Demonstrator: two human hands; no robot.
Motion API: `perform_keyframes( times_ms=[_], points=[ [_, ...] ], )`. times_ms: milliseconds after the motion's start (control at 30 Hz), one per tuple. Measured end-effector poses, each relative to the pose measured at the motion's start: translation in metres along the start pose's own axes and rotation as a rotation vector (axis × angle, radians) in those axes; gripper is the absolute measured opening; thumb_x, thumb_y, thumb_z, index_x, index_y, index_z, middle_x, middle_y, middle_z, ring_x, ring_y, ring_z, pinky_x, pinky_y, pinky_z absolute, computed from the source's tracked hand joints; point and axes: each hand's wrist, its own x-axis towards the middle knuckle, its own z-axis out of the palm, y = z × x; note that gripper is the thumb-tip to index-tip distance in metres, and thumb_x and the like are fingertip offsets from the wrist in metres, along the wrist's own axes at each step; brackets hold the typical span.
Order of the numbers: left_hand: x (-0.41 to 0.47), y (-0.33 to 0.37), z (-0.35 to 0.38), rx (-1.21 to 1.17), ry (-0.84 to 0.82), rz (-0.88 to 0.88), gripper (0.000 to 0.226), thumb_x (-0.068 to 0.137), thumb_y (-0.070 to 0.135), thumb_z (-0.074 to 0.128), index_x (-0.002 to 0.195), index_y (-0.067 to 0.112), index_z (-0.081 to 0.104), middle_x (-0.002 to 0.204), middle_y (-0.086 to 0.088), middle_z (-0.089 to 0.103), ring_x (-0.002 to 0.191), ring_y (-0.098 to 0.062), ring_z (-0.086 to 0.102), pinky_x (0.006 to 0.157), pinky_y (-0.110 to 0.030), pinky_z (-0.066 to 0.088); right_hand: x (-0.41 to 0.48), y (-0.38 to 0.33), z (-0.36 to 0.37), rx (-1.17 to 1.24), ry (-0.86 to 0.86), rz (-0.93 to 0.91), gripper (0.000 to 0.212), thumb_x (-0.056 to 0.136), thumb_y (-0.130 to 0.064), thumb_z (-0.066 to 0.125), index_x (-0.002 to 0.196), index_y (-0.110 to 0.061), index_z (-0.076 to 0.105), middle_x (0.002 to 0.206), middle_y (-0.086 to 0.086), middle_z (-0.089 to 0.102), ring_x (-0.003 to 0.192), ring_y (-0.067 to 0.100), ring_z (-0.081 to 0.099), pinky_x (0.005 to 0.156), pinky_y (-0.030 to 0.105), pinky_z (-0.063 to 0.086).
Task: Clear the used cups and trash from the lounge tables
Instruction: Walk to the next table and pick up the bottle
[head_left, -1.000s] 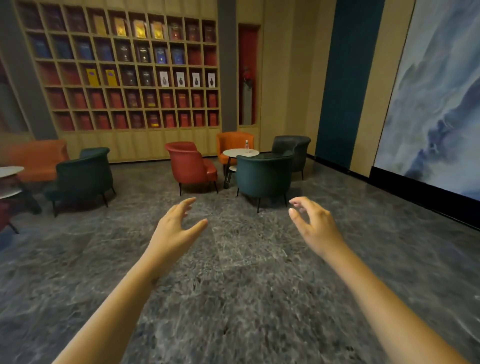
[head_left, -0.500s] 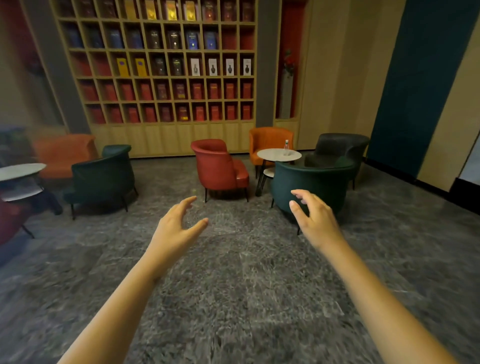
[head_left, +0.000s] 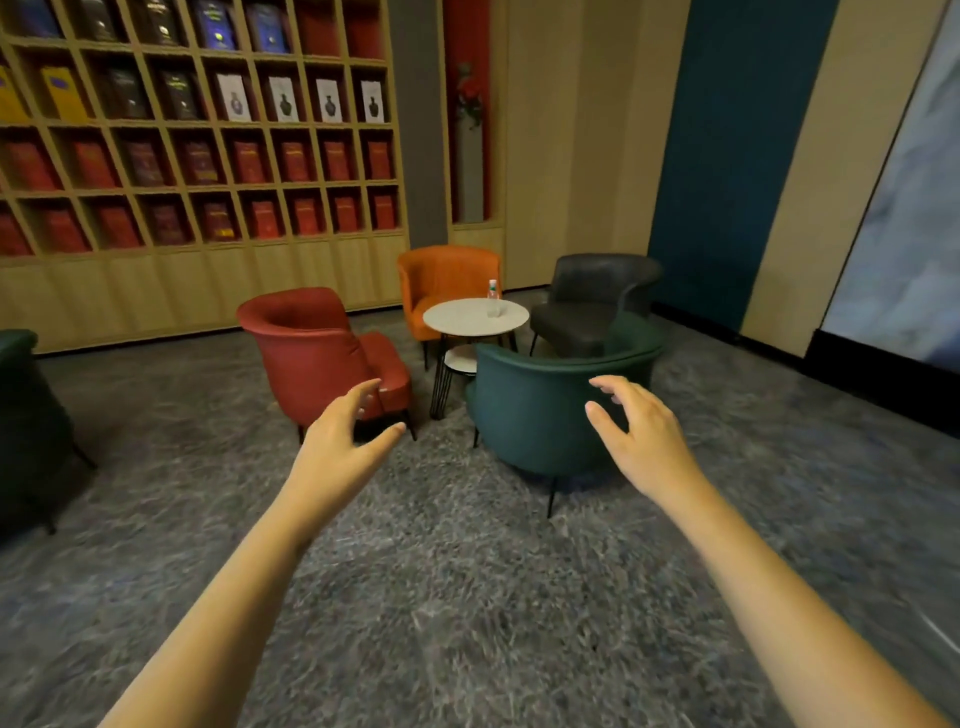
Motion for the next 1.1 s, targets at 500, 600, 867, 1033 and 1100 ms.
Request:
perform_keyframes(
  times_ms=[500, 600, 867, 1033, 1100],
  points=[
    [0.467, -0.188, 0.128, -0.005, -0.009, -0.008, 0.056, 0.084, 0.031, 0.063, 0.135, 0.019, 0.043, 0.134, -0.006, 0.051, 0.122, -0.018, 0.047, 0.099, -0.03, 0.035, 0.476, 0.095, 0.216, 0.033, 0.079, 0.022, 0.032, 0.093, -0.031, 0.045, 0.12, -0.016, 0.053, 0.123, 0.006, 0.056, 0.112, 0.024, 0.051, 0.095, 0.047, 0.041],
    [0.555, -0.238, 0.149, 0.002, -0.014, -0.01, 0.056, 0.083, 0.029, 0.063, 0.134, 0.019, 0.043, 0.132, -0.007, 0.052, 0.121, -0.019, 0.048, 0.101, -0.034, 0.036, 0.555, 0.111, 0.276, 0.043, 0.068, 0.017, 0.032, 0.093, -0.029, 0.046, 0.12, -0.015, 0.053, 0.122, 0.007, 0.057, 0.111, 0.023, 0.051, 0.096, 0.048, 0.04],
    [0.813, -0.351, 0.201, -0.009, -0.058, -0.011, 0.055, 0.084, 0.028, 0.063, 0.134, 0.015, 0.044, 0.133, -0.012, 0.051, 0.123, -0.022, 0.047, 0.101, -0.034, 0.036, 0.768, 0.151, 0.42, 0.049, 0.096, 0.098, 0.031, 0.092, -0.028, 0.047, 0.12, -0.015, 0.053, 0.121, 0.007, 0.057, 0.111, 0.022, 0.051, 0.096, 0.045, 0.041],
    [0.956, -0.384, 0.251, -0.041, -0.111, 0.036, 0.054, 0.085, 0.027, 0.063, 0.134, 0.016, 0.044, 0.133, -0.011, 0.05, 0.122, -0.022, 0.047, 0.098, -0.031, 0.035, 0.883, 0.174, 0.497, 0.065, 0.047, 0.093, 0.032, 0.093, -0.029, 0.046, 0.122, -0.018, 0.052, 0.127, 0.003, 0.055, 0.115, 0.02, 0.05, 0.097, 0.046, 0.041],
    [1.004, -0.399, 0.283, -0.063, -0.151, 0.046, 0.054, 0.085, 0.026, 0.062, 0.135, 0.016, 0.043, 0.135, -0.01, 0.049, 0.122, -0.021, 0.047, 0.095, -0.027, 0.034, 0.922, 0.197, 0.521, 0.059, 0.049, 0.126, 0.032, 0.092, -0.029, 0.046, 0.122, -0.018, 0.052, 0.125, 0.003, 0.056, 0.114, 0.021, 0.05, 0.096, 0.047, 0.041]
  ],
)
